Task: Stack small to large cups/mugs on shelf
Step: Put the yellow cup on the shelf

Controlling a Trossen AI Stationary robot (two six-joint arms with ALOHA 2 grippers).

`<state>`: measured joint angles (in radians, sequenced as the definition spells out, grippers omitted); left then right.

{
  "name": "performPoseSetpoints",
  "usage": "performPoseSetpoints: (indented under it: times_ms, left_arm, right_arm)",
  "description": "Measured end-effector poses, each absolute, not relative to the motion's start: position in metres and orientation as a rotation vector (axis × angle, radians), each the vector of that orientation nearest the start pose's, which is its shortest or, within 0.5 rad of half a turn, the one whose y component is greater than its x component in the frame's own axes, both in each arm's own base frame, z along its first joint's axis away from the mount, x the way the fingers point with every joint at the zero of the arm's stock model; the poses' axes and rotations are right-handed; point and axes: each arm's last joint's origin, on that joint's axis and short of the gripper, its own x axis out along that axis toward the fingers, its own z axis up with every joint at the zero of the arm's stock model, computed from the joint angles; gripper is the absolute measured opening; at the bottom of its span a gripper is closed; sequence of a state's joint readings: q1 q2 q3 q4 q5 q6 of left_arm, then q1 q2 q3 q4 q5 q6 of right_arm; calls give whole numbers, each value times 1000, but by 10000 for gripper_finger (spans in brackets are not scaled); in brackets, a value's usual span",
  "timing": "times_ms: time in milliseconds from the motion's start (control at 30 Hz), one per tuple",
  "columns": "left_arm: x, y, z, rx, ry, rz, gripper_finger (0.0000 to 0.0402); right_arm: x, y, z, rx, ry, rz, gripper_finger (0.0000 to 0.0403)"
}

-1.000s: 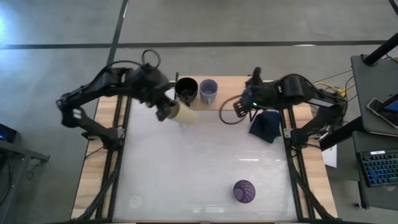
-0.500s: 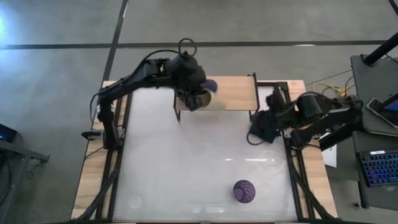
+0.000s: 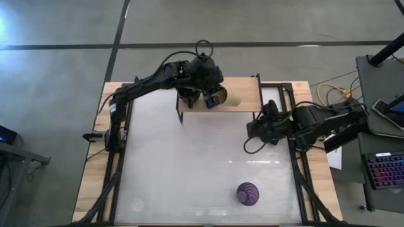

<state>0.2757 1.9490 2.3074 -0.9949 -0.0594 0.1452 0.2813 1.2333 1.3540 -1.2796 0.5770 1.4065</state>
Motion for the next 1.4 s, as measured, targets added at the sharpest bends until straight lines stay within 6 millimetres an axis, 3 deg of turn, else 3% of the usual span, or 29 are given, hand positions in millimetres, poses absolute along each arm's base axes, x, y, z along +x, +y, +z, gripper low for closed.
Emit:
performPoseSetpoints:
  times_ms: [400, 867, 1033, 1233, 1400]
  left_arm:
    - [382, 107, 453, 79, 542, 284, 0]
    - [385, 116, 455, 88, 469, 337, 0]
    - [389, 125, 449, 82, 486, 350, 0]
    - [406, 137, 425, 56, 543, 318, 0]
    - [413, 145, 421, 43, 530, 320, 0]
  right_arm:
    - [182, 34, 374, 764, 539, -908, 193]
    - [183, 33, 375, 738, 478, -942, 173]
    - [183, 33, 375, 753, 469, -944, 171]
    - [184, 30, 378, 780, 364, -994, 169]
    - [182, 19, 387, 797, 298, -1015, 128]
